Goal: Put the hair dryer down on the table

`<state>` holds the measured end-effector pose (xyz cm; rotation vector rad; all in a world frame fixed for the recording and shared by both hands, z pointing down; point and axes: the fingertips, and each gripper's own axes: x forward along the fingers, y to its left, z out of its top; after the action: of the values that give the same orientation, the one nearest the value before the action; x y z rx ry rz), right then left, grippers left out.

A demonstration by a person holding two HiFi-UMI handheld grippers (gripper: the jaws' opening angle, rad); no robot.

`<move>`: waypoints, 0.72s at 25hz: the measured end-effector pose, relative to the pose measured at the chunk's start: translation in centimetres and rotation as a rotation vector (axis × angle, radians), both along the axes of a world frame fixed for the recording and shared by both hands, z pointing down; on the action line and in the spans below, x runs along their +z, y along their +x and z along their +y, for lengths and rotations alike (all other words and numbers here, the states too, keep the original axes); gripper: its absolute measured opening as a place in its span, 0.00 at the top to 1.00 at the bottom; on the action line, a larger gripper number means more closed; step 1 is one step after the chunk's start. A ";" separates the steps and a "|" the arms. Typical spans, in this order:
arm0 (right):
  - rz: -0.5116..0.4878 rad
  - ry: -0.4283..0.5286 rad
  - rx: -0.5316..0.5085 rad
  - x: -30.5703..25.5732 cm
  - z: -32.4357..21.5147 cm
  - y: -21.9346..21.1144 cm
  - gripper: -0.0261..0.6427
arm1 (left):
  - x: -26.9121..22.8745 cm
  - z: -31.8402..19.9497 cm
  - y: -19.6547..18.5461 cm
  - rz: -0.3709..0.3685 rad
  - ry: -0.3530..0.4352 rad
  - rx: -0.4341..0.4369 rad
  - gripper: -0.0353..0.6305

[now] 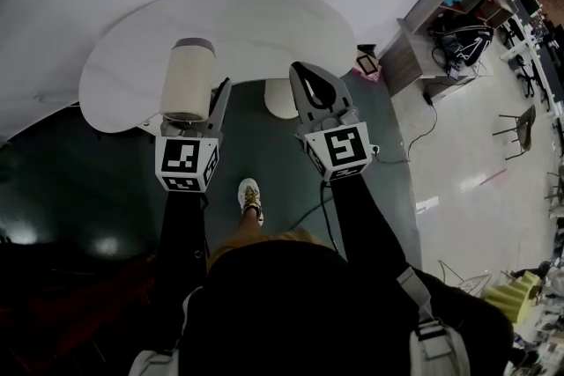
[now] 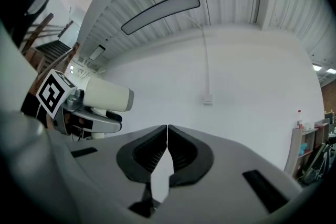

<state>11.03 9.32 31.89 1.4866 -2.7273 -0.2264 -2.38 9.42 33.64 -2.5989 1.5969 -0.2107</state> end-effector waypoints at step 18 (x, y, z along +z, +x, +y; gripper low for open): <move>0.003 -0.006 0.050 0.4 -14.6 -7.7 0.92 | 0.4 -14.9 -8.3 -0.005 -0.017 0.028 0.65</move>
<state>3.38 -5.24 32.26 1.5492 -2.6823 -0.2180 -10.67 -5.52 34.06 -2.6295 1.5627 -0.2305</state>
